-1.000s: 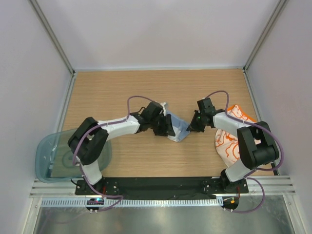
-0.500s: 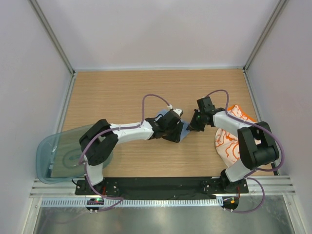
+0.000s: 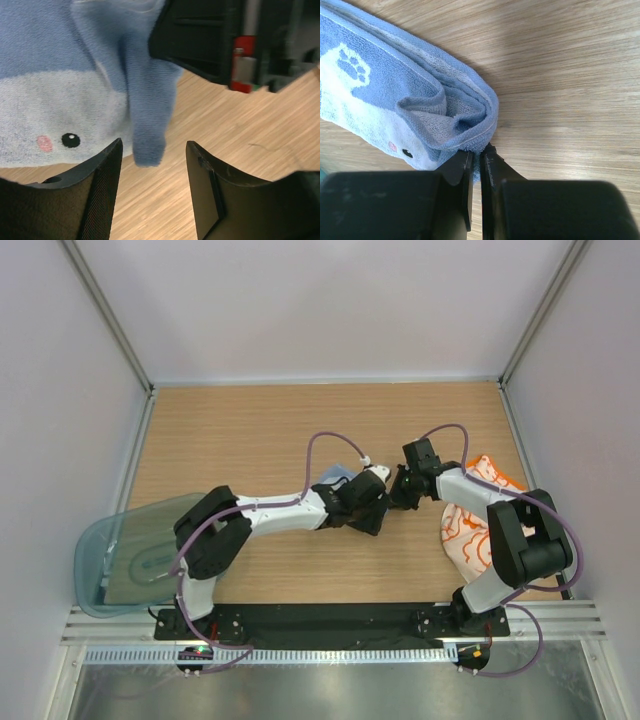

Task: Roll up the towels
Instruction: Roll the towel

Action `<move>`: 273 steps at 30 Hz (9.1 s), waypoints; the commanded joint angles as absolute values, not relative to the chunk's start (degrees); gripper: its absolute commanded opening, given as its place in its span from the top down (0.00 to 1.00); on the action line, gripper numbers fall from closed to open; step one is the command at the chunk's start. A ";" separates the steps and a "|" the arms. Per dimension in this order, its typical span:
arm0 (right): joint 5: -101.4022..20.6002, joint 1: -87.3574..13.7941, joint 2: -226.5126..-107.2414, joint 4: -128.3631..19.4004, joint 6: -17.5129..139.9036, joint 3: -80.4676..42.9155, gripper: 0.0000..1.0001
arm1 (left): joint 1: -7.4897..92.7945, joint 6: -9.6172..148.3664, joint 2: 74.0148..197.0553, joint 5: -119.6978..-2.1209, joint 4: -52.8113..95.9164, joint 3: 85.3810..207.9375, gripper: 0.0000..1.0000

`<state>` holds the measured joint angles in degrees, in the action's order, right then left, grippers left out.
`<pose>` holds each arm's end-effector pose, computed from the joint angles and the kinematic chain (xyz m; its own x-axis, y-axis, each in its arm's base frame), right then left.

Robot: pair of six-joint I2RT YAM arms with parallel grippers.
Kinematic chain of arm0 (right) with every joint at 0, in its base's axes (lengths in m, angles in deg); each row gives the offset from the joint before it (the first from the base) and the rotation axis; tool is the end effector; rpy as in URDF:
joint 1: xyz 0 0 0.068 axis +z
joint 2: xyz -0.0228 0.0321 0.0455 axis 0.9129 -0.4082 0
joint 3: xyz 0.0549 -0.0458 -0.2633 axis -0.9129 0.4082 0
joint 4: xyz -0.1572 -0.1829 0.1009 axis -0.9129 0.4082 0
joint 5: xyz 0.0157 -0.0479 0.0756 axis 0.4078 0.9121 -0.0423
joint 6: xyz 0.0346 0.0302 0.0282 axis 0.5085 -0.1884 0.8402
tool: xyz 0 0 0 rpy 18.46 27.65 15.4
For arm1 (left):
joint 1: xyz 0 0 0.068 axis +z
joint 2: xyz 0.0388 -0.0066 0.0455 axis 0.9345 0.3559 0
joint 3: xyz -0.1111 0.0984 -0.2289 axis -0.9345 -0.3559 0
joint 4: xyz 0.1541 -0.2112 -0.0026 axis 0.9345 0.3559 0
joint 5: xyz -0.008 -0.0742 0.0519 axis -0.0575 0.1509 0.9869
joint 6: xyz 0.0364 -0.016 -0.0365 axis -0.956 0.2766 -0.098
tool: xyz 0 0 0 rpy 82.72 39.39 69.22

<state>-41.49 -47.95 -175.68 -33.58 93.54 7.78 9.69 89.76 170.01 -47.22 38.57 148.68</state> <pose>0.2788 0.0961 0.1662 -0.8879 0.3684 -0.2755 0.2436 0.8846 0.3978 0.2129 -0.3542 0.1829 -0.7709 0.2694 -0.5772 0.4937 0.8253 -0.2741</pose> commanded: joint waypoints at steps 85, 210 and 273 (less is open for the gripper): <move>-56.31 -47.63 -156.28 -52.43 94.89 15.72 0.85 | 29.60 116.59 177.28 -83.23 29.54 144.10 1.00; -58.51 -54.31 -155.23 -38.80 88.30 11.76 0.30 | 28.19 126.52 164.72 -83.24 8.18 131.27 1.00; -43.85 -40.07 -172.91 -59.44 95.79 18.29 0.99 | 29.60 115.03 164.11 -76.30 19.93 128.45 0.78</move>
